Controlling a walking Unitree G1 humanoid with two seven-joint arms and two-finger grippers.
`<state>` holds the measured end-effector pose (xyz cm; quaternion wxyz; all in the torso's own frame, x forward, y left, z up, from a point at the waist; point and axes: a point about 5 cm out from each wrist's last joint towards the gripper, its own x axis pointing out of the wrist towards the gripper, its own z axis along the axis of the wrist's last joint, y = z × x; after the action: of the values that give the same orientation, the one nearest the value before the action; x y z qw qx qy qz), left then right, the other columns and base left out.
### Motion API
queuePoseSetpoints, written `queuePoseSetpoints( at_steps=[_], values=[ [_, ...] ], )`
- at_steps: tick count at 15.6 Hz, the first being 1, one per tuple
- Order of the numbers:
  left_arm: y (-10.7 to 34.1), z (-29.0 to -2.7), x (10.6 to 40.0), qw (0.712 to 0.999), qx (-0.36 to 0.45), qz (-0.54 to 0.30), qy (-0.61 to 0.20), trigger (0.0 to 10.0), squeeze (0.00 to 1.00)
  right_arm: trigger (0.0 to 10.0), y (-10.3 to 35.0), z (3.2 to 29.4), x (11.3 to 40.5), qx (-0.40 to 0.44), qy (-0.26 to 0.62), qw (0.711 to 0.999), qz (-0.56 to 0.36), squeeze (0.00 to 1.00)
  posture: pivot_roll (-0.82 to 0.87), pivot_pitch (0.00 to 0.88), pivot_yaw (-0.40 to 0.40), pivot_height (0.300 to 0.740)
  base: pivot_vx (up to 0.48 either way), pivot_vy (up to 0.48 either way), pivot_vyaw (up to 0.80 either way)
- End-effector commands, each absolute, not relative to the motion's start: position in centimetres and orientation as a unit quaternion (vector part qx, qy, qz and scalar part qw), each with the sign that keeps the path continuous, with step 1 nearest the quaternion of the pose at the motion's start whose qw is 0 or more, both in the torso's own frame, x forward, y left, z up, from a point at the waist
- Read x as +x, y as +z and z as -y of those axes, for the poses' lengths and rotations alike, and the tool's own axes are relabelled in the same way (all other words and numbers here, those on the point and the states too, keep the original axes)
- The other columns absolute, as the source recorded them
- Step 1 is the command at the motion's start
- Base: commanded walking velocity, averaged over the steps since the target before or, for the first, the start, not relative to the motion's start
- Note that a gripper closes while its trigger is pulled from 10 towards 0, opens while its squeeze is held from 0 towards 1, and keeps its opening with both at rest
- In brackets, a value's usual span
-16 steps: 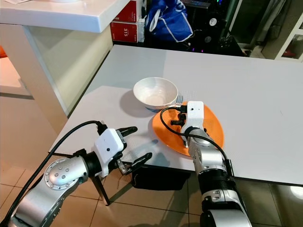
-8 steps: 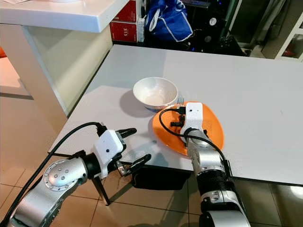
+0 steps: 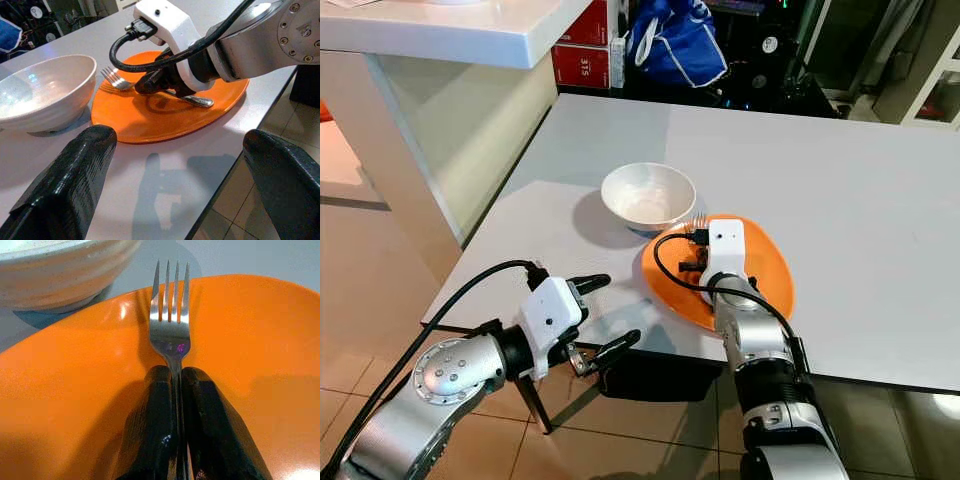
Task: Setting the table
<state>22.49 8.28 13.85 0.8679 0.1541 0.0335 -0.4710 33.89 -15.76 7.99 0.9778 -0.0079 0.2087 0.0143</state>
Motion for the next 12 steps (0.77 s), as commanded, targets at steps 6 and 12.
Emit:
queuePoseSetpoints(
  at_steps=[6, 12],
  values=[
    [14.2, -8.2, 22.4, 0.862, 0.159, -0.031, -0.481, 10.0, 0.00, 10.0, 7.4, 15.9, 33.7, 0.016, 0.002, 0.972, -0.233, 0.87, -0.12, 0.015, 0.005, 0.740, 0.000, 0.000, 0.00],
    [14.4, -8.3, 22.5, 0.864, 0.162, -0.028, -0.477, 10.0, 0.00, 10.0, 8.5, 15.8, 34.1, 0.052, 0.009, 0.976, -0.209, 1.00, -0.12, 0.007, -0.002, 0.740, 0.000, 0.000, 0.00]
  ],
)
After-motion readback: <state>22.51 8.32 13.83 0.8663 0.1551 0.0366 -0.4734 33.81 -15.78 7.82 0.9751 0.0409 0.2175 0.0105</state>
